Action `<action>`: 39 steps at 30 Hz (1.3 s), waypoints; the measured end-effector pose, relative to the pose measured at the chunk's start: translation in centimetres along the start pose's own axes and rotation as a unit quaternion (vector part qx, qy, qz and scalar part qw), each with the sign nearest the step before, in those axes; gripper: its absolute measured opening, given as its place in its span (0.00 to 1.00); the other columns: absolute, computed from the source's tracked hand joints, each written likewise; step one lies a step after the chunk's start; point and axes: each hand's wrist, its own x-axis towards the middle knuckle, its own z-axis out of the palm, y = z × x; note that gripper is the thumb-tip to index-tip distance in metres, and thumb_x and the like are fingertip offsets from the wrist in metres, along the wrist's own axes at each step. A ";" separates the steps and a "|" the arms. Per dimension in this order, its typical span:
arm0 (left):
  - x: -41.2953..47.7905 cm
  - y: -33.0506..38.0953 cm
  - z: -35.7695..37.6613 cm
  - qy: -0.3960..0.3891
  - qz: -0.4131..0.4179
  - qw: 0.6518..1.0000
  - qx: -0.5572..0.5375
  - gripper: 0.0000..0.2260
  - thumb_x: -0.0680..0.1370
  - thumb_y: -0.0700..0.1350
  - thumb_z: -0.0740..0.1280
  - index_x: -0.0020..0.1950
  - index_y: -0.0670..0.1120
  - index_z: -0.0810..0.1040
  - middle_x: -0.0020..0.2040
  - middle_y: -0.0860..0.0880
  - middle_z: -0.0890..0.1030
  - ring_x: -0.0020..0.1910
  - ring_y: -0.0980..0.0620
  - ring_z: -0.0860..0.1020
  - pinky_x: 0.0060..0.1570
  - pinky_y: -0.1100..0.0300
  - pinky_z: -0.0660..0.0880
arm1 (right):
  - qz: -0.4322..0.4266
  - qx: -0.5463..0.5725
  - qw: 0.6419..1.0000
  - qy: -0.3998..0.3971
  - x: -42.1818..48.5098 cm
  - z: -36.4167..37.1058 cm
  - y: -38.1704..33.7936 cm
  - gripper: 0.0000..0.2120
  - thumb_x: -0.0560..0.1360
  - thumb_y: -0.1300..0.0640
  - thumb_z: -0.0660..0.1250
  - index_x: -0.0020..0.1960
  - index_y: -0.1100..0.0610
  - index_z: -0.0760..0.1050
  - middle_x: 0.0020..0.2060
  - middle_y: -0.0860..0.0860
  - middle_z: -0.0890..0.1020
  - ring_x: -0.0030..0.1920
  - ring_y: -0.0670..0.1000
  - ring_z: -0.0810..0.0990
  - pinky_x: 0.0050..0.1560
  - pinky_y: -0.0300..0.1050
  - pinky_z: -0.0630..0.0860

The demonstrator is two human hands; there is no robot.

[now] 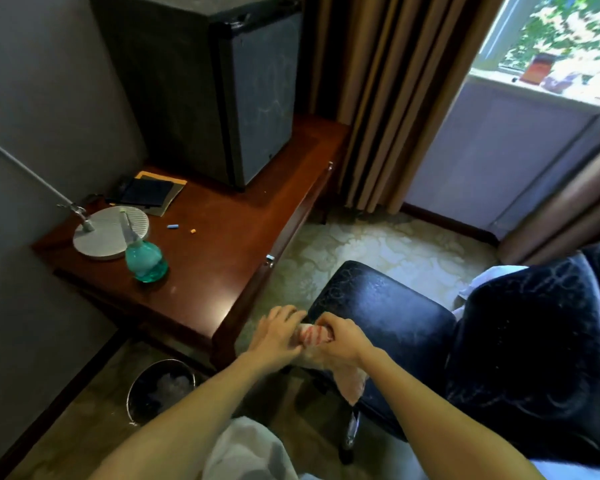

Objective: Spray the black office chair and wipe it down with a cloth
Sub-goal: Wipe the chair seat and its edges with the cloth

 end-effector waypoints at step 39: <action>17.1 1.0 2.6 -0.184 0.143 0.970 -0.074 0.13 0.71 0.42 0.65 0.54 0.48 0.72 0.49 0.48 0.74 0.48 0.48 0.73 0.45 0.52 0.72 | 0.193 -0.040 0.976 0.089 5.8 -2.8 8.2 0.21 0.71 0.49 0.68 0.62 0.45 0.68 0.55 0.47 0.74 0.53 0.50 0.70 0.54 0.45 0.71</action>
